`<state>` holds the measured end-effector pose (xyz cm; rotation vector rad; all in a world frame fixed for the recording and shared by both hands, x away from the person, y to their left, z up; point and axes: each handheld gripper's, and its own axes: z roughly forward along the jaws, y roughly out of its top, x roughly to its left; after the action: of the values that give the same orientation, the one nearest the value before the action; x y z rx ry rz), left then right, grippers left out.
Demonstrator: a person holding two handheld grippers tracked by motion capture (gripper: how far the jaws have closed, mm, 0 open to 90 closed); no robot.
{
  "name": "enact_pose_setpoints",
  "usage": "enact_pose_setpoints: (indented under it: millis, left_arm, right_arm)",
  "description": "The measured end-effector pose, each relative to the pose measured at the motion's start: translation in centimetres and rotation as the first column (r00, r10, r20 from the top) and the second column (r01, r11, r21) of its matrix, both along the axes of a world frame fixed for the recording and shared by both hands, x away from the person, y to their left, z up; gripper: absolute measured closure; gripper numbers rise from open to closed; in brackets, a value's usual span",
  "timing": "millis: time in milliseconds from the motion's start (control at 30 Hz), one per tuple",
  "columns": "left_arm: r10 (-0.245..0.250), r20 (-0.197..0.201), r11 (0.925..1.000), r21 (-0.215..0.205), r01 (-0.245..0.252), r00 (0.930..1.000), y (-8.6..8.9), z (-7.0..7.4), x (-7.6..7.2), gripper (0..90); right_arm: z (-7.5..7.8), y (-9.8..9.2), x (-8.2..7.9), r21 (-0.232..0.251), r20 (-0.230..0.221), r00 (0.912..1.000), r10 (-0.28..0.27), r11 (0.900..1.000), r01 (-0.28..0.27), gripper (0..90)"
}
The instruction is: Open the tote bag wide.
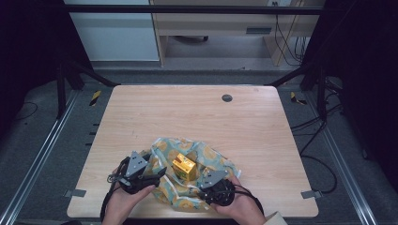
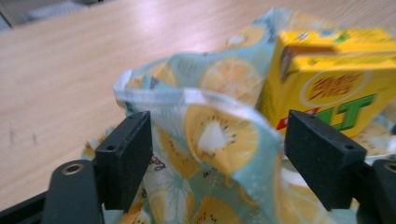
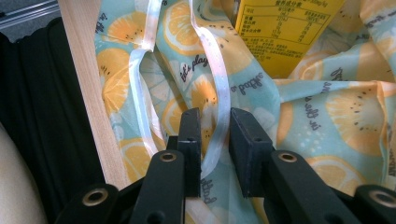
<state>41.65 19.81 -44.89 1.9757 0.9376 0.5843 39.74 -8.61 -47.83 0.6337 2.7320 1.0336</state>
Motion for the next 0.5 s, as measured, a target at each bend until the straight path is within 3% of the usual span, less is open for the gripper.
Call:
enact_pose_setpoints:
  millis: [133, 300, 500]
  left_arm:
    - [0.001, -0.056, 1.0, 0.008, 0.0, 0.9984, 0.0, -1.1, 0.7, 22.1]
    - [-0.038, -0.055, 0.9993, -0.002, 0.037, 0.9978, 0.3, -1.3, 0.6, 45.2]
    - [-0.074, -0.056, 0.997, 0.018, 0.075, 0.9957, -0.1, -1.5, 0.3, 68.6]
  right_arm:
    - [0.0, 0.0, -0.1, 0.001, -0.002, 1.0, -0.001, 1.0, 0.001, 70.4]
    - [0.5, 0.0, -0.2, 0.006, 0.017, 0.9998, -0.01, 1.0, 0.01, 60.8]
    - [2.2, -1.0, -0.5, 0.018, 0.11, 0.9924, -0.055, 0.998, 0.053, 45.9]
